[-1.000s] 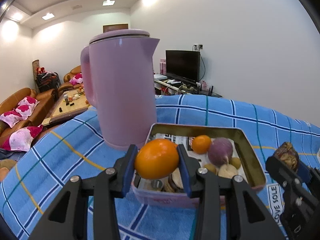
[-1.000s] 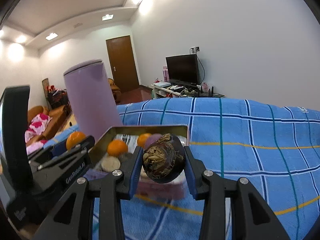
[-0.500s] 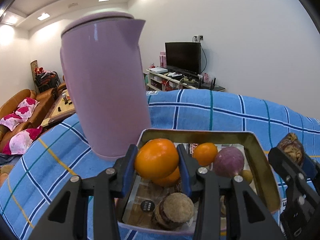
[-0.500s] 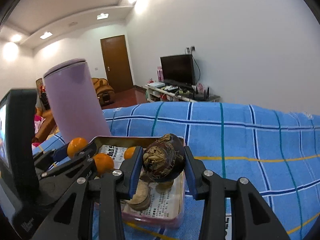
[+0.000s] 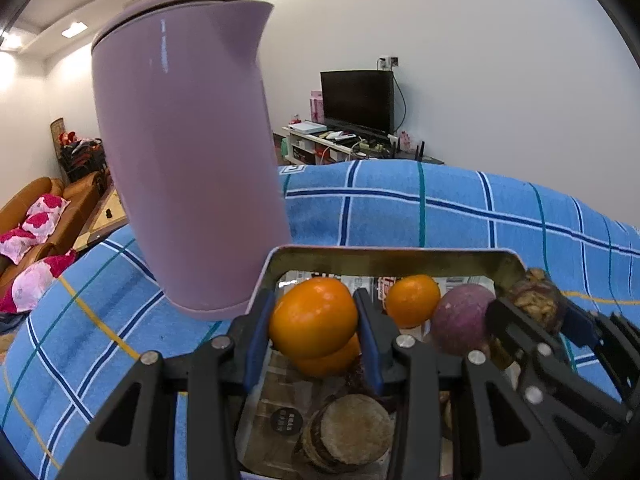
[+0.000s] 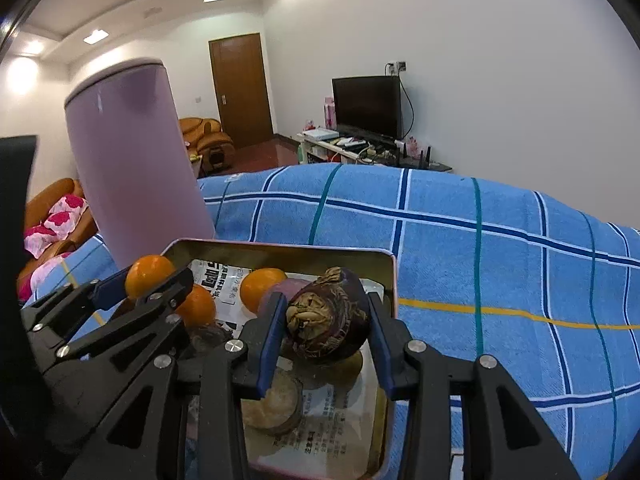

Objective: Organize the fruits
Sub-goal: 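Carry the orange with the left tool while the right tool carries the brown nut over the tin, then open the left tool over the tin while the right tool releases the brown nut into it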

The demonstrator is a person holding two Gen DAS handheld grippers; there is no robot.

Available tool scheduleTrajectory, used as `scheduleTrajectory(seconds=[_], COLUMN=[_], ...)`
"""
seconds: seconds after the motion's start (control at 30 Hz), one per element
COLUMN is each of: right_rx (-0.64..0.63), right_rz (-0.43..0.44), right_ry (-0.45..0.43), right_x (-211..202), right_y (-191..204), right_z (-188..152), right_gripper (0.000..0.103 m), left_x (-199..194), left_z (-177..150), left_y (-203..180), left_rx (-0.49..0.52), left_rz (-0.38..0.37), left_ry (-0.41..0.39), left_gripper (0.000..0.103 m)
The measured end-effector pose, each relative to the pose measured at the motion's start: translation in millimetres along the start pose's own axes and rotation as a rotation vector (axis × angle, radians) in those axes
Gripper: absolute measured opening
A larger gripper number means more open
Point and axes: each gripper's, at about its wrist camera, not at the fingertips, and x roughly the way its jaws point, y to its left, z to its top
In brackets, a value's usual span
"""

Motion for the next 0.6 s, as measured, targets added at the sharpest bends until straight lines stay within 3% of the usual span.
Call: scheduleTrajectory(seconds=[0.13,0.43,0.6], right_rx=[-0.021,-0.022,-0.013], right_rz=[-0.006,0.116,0.133], right_ry=[-0.001,-0.022,-0.039], right_x=[1,-12,-21], right_y=[0,1,-1], right_z=[3,-2,-6], right_gripper=[0.044,0.044,0.045], left_x=[7,4,3], left_z=[-2,-5,-6], left_y=[0,8,8], left_rx=[0.005,-0.008,0.001], left_rz=[0.005,-0.012,-0.021], left_ry=[0.031,0.033,0.033], left_gripper=[0.042,0.042,0.042])
